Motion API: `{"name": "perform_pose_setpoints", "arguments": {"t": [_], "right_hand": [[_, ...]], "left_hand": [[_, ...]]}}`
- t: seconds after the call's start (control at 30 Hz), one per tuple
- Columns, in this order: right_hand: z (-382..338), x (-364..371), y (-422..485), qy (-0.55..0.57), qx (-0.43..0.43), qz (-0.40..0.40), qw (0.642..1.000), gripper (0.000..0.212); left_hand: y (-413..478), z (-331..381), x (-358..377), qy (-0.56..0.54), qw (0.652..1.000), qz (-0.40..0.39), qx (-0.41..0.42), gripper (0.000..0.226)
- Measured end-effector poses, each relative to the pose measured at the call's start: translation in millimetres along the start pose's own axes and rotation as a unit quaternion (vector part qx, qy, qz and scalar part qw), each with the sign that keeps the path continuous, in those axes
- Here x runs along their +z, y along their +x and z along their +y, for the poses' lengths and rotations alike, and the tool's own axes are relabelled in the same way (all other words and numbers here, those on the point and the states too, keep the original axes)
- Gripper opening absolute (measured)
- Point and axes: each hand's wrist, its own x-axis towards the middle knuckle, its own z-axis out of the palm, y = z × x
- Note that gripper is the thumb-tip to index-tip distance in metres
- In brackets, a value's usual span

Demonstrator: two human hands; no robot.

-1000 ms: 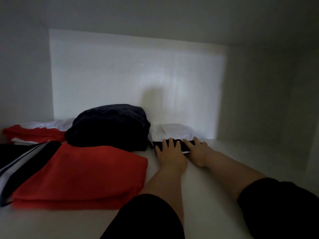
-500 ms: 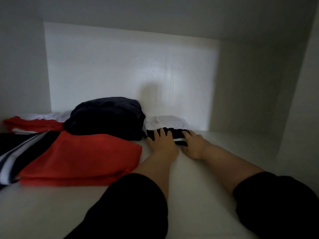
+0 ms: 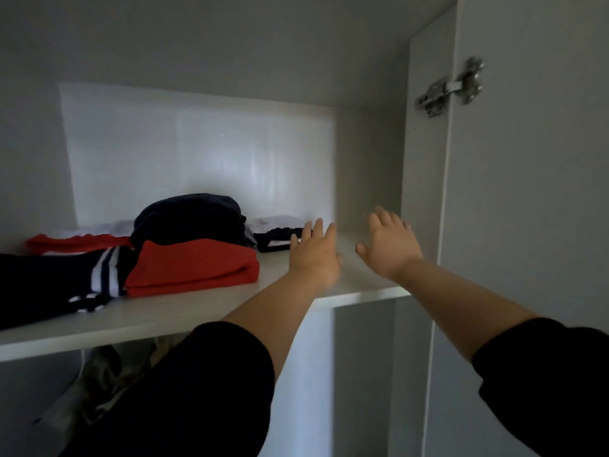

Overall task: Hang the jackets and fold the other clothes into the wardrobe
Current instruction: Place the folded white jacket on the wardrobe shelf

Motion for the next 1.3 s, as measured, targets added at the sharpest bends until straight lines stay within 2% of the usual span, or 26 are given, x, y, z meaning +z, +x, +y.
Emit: {"name": "perform_pose_setpoints", "arguments": {"t": [0.1,0.27,0.53,0.7,0.9,1.13,1.3], "right_hand": [[6.1,-32.2,-64.1,-0.042,0.022,0.026,0.999,0.066],[22.5,-93.6,-171.6,-0.121,0.069,0.020,0.990,0.066],[89.7,-216.7,-347.5,-0.206,0.194,0.024,0.959,0.064],[135.1,-293.1,-459.6,-0.235,0.278,0.033,0.931,0.060],[189.5,-396.8,-620.5,-0.296,0.338,0.017,0.893,0.060],[246.9,-515.1,-837.5,-0.349,0.441,-0.027,0.827,0.060],[291.7,-569.6,-954.5,-0.362,0.511,-0.042,0.779,0.060]], "left_hand": [[-50.8,27.0,-23.8,-0.011,0.997,0.030,0.063,0.066],[-138.9,75.5,-48.2,-0.062,0.986,0.078,0.136,0.067],[-248.2,214.8,-81.9,-0.121,0.955,0.041,0.269,0.071],[-320.2,321.8,-116.2,-0.141,0.918,0.044,0.368,0.070],[-432.0,476.7,-162.1,-0.172,0.870,0.052,0.458,0.067],[-595.7,654.4,-204.3,-0.211,0.802,0.031,0.558,0.066],[-695.6,757.1,-215.9,-0.241,0.755,-0.005,0.610,0.065]]}}
